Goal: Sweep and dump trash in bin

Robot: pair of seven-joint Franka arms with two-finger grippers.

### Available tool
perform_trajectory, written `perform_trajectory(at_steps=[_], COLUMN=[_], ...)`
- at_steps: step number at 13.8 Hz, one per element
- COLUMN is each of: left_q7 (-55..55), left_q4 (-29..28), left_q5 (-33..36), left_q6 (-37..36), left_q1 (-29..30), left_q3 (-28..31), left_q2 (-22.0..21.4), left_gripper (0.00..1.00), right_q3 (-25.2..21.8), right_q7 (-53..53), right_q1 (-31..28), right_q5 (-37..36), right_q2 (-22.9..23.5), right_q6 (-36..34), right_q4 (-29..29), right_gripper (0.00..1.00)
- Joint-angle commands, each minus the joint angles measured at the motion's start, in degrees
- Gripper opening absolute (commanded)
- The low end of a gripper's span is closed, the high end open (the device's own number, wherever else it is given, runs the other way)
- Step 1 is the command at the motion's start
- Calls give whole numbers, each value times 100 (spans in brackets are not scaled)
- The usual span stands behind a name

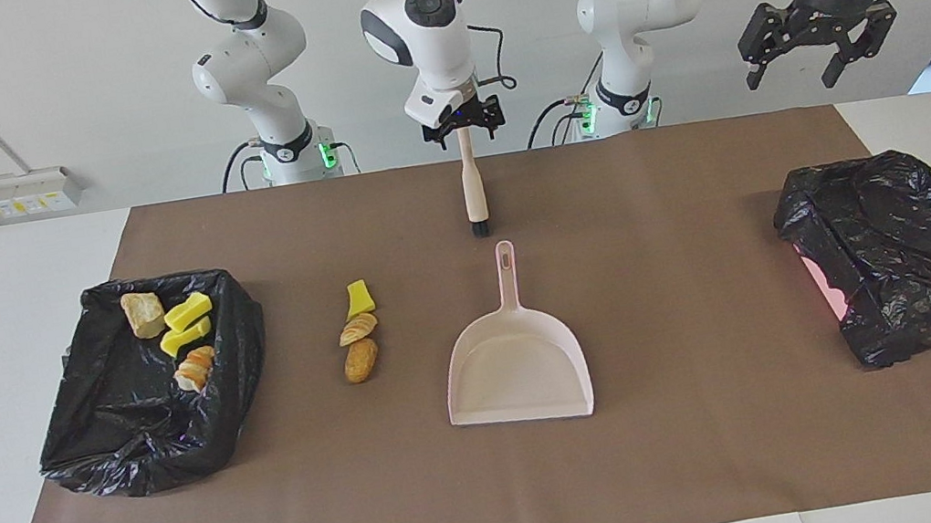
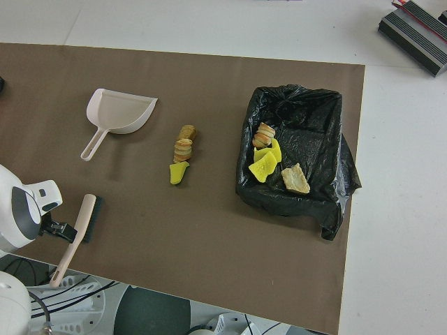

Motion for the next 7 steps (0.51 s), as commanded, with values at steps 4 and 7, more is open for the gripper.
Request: perform_trajectory(at_steps=[4, 7], left_q7=[-33, -33], left_q4=[-59, -59], left_q5=[103, 94], left_q6=[-59, -68], left_q1=[59, 51], left_q3=[-59, -59], left_q2=[-95, -95], left_gripper=[100, 100], right_q3=[-2, -2], right_q7=[286, 251], right_q1=[421, 438], right_q5=[187, 187], right_q2=[-103, -33], right_q6=[665, 770], right_q4=[-741, -741], right_gripper=[100, 66])
